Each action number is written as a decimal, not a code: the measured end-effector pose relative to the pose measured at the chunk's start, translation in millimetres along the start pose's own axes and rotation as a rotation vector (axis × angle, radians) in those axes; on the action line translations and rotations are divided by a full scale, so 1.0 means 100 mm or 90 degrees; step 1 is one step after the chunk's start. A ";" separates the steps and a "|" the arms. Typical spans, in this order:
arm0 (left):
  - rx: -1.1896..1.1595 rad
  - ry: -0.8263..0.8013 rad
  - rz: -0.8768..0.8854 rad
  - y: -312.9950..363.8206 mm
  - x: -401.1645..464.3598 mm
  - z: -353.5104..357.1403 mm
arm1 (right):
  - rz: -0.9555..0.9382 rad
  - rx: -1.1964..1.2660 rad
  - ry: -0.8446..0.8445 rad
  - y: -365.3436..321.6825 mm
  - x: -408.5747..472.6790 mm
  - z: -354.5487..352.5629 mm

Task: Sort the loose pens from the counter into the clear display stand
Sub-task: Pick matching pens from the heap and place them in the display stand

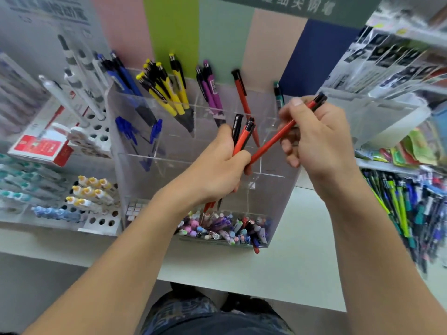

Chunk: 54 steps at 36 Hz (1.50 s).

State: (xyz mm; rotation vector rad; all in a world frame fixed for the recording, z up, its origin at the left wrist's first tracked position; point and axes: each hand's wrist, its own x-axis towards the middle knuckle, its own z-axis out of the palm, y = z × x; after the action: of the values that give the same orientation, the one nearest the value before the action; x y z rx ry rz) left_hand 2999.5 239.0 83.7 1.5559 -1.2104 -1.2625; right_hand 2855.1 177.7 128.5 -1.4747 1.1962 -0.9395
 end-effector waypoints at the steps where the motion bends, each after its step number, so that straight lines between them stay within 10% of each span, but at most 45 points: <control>1: 0.011 0.005 0.007 0.01 0.01 0.01 | -0.014 0.032 0.018 -0.02 -0.01 -0.04; 9: 0.033 0.057 0.049 0.11 0.04 0.11 | 0.056 -0.069 -0.173 -0.08 -0.10 0.01; 19: -0.076 0.056 0.051 0.09 0.03 0.05 | -0.014 -0.159 -0.147 0.00 -0.01 0.20; 27: -0.387 -0.006 -0.058 -0.06 -0.04 -0.18 | -0.338 -0.184 0.120 -0.40 0.39 -0.17; 33: -0.363 0.079 -0.003 -0.12 -0.05 -0.23 | -0.456 -0.372 0.091 -0.52 0.47 0.08; 54: -0.321 0.195 0.082 -0.32 -0.06 -0.29 | -0.113 -0.585 -0.128 -0.46 0.66 0.21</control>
State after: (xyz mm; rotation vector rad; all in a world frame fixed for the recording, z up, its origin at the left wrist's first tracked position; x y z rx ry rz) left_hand 3033.7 252.7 61.1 1.2204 -0.7131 -1.0893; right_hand 2899.3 118.9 167.6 -2.3580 1.4375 -0.3061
